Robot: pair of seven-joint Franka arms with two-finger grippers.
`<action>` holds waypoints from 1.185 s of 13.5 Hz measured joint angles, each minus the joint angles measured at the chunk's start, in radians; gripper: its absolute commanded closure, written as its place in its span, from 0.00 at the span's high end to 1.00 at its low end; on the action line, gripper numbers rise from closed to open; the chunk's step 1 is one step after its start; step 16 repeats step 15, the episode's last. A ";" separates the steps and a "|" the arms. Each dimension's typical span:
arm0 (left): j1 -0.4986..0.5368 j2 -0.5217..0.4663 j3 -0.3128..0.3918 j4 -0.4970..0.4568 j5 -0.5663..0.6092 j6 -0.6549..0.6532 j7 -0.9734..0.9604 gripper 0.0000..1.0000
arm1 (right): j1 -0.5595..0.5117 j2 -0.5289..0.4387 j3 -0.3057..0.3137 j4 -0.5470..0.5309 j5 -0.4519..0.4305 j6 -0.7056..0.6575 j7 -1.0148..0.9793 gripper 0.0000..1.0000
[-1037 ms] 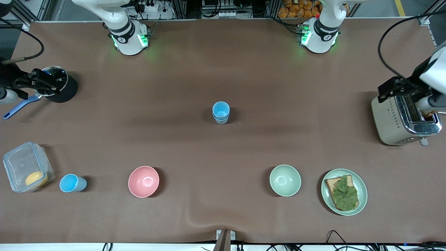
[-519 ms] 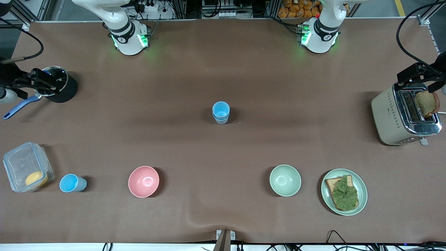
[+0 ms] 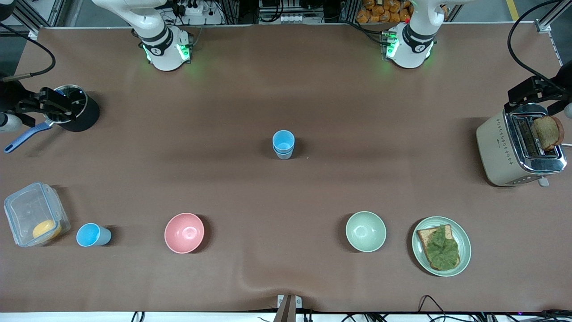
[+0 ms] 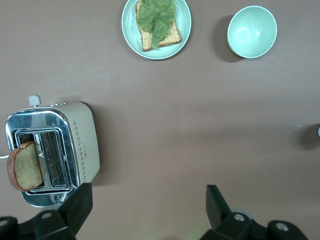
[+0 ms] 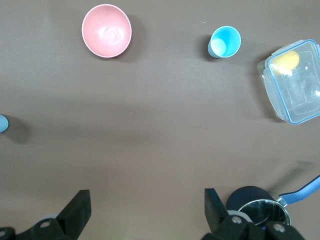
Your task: Stack blue cups with both arms
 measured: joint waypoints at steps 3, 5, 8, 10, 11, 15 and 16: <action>0.000 0.000 0.001 0.000 0.000 -0.012 0.000 1.00 | 0.000 0.000 0.000 0.000 0.000 0.000 0.000 1.00; 0.000 0.000 0.002 0.000 0.000 -0.014 -0.003 1.00 | 0.000 0.000 0.000 0.000 0.000 0.000 0.000 1.00; 0.000 0.000 0.002 0.000 0.000 -0.014 -0.011 1.00 | -0.001 0.000 -0.001 0.000 0.000 0.000 0.000 1.00; -0.001 0.000 0.000 0.000 0.000 -0.014 -0.012 1.00 | -0.004 0.000 -0.004 -0.001 0.000 0.000 0.000 1.00; -0.003 0.000 -0.002 -0.001 0.000 -0.014 -0.020 1.00 | -0.006 0.000 -0.005 -0.001 0.000 -0.001 0.000 1.00; -0.025 0.000 -0.013 -0.005 0.000 -0.014 -0.100 1.00 | -0.008 0.000 -0.006 -0.003 0.000 -0.002 0.000 1.00; -0.025 0.000 -0.013 -0.005 0.000 -0.014 -0.100 1.00 | -0.008 0.000 -0.006 -0.003 0.000 -0.002 0.000 1.00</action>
